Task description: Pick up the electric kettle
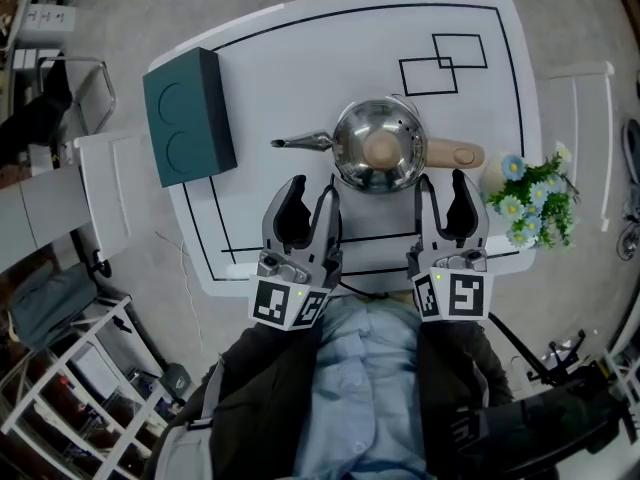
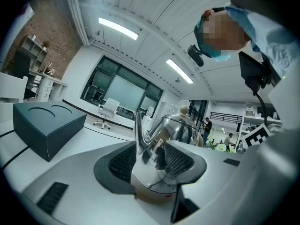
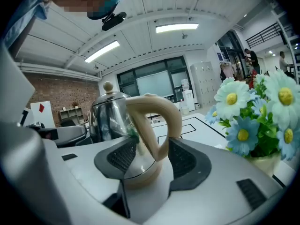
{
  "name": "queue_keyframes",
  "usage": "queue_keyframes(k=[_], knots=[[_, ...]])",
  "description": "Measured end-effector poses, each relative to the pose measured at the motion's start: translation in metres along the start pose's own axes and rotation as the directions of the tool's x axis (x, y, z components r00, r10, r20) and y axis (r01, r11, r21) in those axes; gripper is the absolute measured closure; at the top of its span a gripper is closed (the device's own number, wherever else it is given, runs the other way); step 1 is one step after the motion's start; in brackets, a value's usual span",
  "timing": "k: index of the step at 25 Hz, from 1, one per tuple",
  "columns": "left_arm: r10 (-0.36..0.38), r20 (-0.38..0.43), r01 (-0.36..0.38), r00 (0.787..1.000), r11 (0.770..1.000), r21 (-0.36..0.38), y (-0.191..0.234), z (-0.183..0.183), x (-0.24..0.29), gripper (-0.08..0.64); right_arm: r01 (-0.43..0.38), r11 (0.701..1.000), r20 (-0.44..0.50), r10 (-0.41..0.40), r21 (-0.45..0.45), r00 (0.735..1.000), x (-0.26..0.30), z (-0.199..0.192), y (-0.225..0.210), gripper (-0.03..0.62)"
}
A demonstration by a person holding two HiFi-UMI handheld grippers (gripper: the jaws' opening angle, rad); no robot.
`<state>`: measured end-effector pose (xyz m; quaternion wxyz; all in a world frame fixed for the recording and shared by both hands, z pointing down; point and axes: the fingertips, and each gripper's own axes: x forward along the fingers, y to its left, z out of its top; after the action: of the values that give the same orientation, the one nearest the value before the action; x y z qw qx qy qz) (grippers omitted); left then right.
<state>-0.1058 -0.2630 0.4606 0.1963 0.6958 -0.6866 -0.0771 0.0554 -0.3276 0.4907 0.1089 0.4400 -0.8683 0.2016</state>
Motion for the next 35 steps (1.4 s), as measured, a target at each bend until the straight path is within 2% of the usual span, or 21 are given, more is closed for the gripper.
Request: queue_keyframes(k=[2,4,24,35], knots=[[0.005,0.013,-0.005,1.000,1.000,-0.025,0.004,0.001,0.000,0.346,0.019,1.000,0.009,-0.019,-0.002,1.000,0.000,0.001,-0.004,0.370],[0.006,0.021,-0.005,1.000,0.999,-0.040,0.006,0.001,0.000,0.336,0.031,0.999,0.012,-0.031,-0.009,0.999,0.000,0.001,-0.005,0.362],[0.033,0.056,-0.030,0.998,0.998,-0.056,0.030,0.018,0.025,0.335,0.116,0.993,0.050,-0.115,-0.010,0.992,0.015,0.012,-0.025,0.362],[0.021,0.073,-0.017,0.997,0.998,-0.064,0.037,0.023,0.044,0.336,0.157,0.987,0.064,-0.155,-0.018,0.986,0.021,0.017,-0.035,0.362]])
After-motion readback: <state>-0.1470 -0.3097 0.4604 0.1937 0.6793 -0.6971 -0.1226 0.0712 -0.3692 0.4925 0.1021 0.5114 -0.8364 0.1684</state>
